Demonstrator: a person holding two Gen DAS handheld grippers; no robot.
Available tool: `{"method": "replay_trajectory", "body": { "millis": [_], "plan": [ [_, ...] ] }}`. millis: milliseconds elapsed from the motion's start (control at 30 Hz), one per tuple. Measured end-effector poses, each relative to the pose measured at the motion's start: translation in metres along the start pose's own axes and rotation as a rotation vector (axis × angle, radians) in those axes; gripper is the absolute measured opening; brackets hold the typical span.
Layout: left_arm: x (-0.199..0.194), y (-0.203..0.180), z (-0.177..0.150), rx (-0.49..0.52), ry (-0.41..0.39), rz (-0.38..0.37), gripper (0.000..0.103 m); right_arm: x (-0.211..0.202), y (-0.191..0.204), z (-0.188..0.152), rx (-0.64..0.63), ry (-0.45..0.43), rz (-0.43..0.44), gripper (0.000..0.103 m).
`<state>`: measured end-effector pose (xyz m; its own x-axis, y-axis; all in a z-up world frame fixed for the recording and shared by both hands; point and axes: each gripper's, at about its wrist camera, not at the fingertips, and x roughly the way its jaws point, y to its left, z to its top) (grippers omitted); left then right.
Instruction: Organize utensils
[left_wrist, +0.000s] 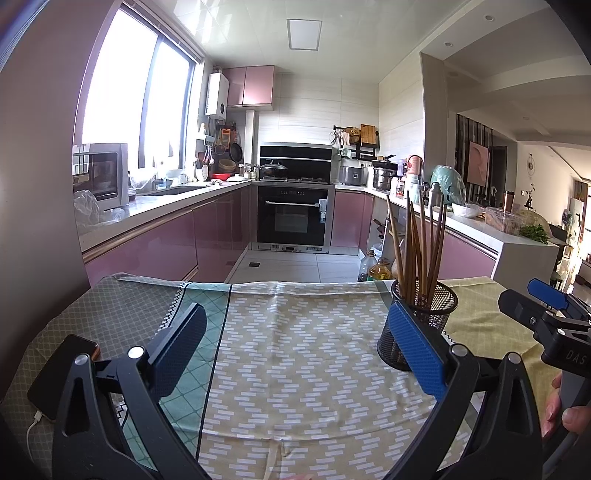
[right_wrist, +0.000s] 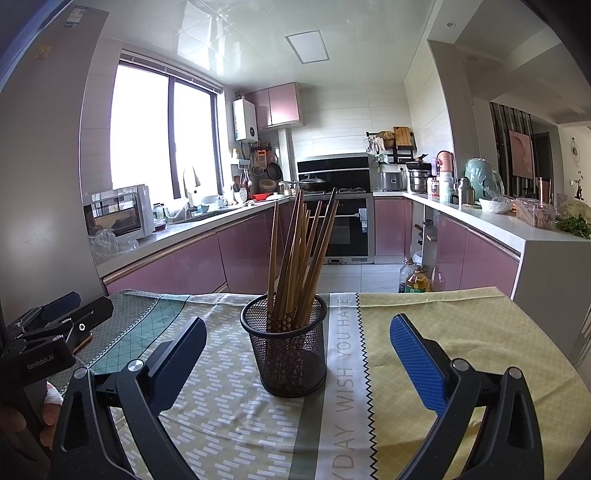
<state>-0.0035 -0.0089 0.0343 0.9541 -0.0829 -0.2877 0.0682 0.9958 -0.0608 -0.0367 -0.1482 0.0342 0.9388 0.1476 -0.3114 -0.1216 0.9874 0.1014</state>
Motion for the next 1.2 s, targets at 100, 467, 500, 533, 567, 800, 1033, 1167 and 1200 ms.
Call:
{"method": "replay_trajectory", "body": {
  "millis": [100,467,500,533,567,800,1033,1167,1200],
  "plan": [
    [0.0,0.0,0.0,-0.001,0.001,-0.001,0.097,0.0,0.0,0.0,0.0,0.0,0.001,0.096],
    [0.0,0.0,-0.002,-0.003,0.004,-0.002,0.097,0.001,-0.001,-0.001,0.006,0.004,0.004,0.096],
    [-0.001,0.0,-0.003,-0.002,0.004,-0.002,0.097,0.002,-0.001,-0.001,0.006,0.005,0.003,0.096],
    [0.0,0.0,-0.002,-0.002,0.004,0.0,0.097,0.002,-0.002,-0.001,0.006,0.007,0.004,0.096],
    [-0.001,0.001,-0.003,-0.001,0.004,-0.001,0.097,0.003,-0.002,-0.001,0.005,0.008,0.004,0.096],
    [-0.005,-0.001,-0.009,0.015,-0.006,0.0,0.097,0.004,-0.002,-0.002,-0.001,0.013,0.002,0.096],
    [0.005,0.001,-0.01,0.015,0.057,0.006,0.097,0.016,-0.023,-0.009,-0.009,0.088,-0.043,0.096],
    [0.016,0.016,-0.016,0.013,0.137,0.048,0.097,0.048,-0.067,-0.021,0.002,0.276,-0.175,0.096],
    [0.022,0.019,-0.016,0.02,0.162,0.063,0.097,0.059,-0.083,-0.027,-0.003,0.342,-0.218,0.096]
  ]
}}
